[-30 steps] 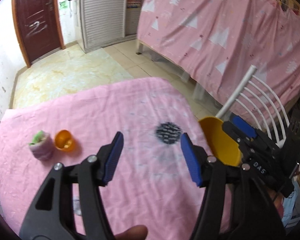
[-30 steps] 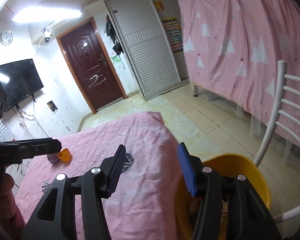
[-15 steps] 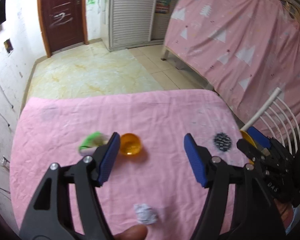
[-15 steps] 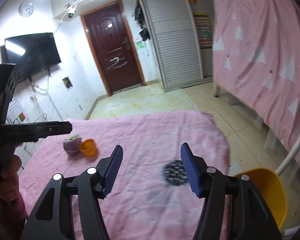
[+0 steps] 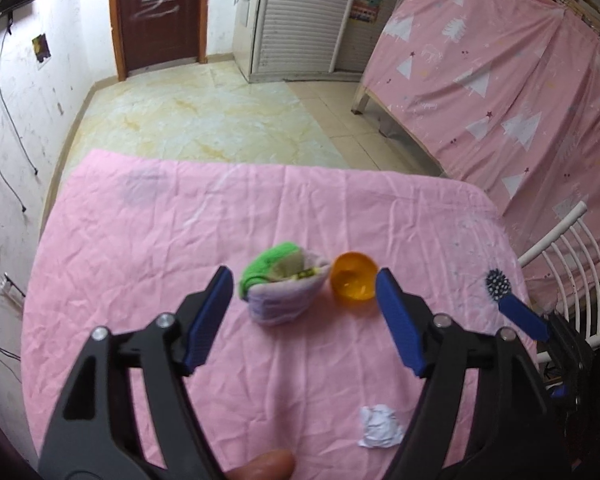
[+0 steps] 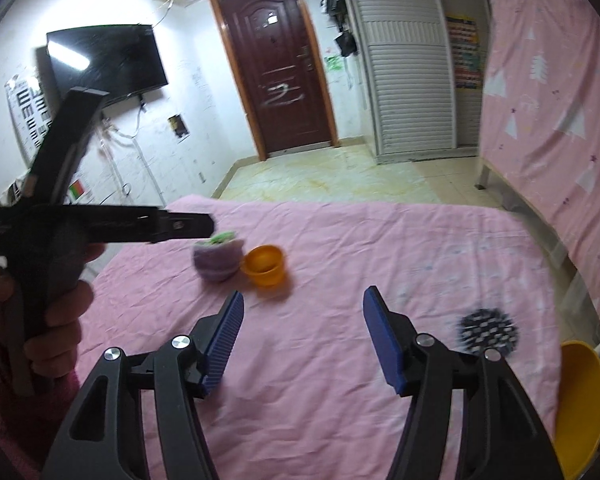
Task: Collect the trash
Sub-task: 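Move both open tools back over the bed toward the green-purple sock and orange cup, then grasp the green-purple sock with the left tool while the right tool grasps the crumpled white paper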
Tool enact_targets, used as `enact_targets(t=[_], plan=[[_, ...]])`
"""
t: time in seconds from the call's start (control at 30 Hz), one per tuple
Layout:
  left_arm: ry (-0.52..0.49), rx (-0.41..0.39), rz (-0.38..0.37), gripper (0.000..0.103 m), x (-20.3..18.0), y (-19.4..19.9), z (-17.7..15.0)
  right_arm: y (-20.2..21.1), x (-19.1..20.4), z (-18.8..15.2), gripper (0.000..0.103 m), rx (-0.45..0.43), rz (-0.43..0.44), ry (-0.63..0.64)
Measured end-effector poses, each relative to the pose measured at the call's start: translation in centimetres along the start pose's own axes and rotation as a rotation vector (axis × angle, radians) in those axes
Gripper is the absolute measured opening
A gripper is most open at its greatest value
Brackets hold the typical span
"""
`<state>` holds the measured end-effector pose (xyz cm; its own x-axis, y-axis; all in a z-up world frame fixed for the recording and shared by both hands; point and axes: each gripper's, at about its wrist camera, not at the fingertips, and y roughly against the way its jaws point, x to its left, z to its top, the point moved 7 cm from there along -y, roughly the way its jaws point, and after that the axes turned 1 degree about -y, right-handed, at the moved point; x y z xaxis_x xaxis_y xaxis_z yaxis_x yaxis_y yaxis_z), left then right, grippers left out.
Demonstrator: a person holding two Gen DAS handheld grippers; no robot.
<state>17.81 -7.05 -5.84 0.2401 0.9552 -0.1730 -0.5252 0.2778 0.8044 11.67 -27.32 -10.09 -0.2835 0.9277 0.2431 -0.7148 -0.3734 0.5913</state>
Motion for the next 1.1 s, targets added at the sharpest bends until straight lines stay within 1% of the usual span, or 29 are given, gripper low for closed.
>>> enact_targets(t=[0.2,0.33,0.53,0.57,0.67,0.77,0.8,0.87,1.1], plan=[[0.007,0.051,-0.01,0.07,0.8,-2.2,-0.4,-1.2,2.5,-1.3,0.056,0.041,0.031,0.014],[0.007,0.084,-0.003,0.07,1.2,-3.7,-0.7,-1.4,3.5,-2.0,0.056,0.057,0.05,0.025],[0.012,0.103,-0.003,0.07,1.2,-4.5,-0.9,-1.5,4.8,-3.0,0.056,0.082,0.071,0.05],[0.012,0.109,0.002,0.069,1.2,-4.6,-1.0,-1.6,5.1,-3.1,0.057,0.087,0.073,0.054],[0.01,0.128,0.003,0.048,1.2,-4.9,-1.2,-2.0,5.6,-3.5,0.057,0.099,0.081,0.061],[0.0,0.124,0.017,0.034,1.1,-4.8,-1.5,-2.2,6.2,-4.0,0.057,0.114,0.087,0.073],[-0.001,0.12,0.02,0.031,1.1,-4.6,-1.6,-2.3,6.4,-4.1,0.057,0.119,0.088,0.076],[-0.001,0.11,0.024,0.028,1.2,-4.2,-1.7,-2.6,6.7,-4.3,0.058,0.131,0.088,0.085],[-0.003,0.071,0.036,0.028,1.5,-2.2,-1.8,-3.3,7.4,-5.1,0.058,0.176,0.07,0.108]])
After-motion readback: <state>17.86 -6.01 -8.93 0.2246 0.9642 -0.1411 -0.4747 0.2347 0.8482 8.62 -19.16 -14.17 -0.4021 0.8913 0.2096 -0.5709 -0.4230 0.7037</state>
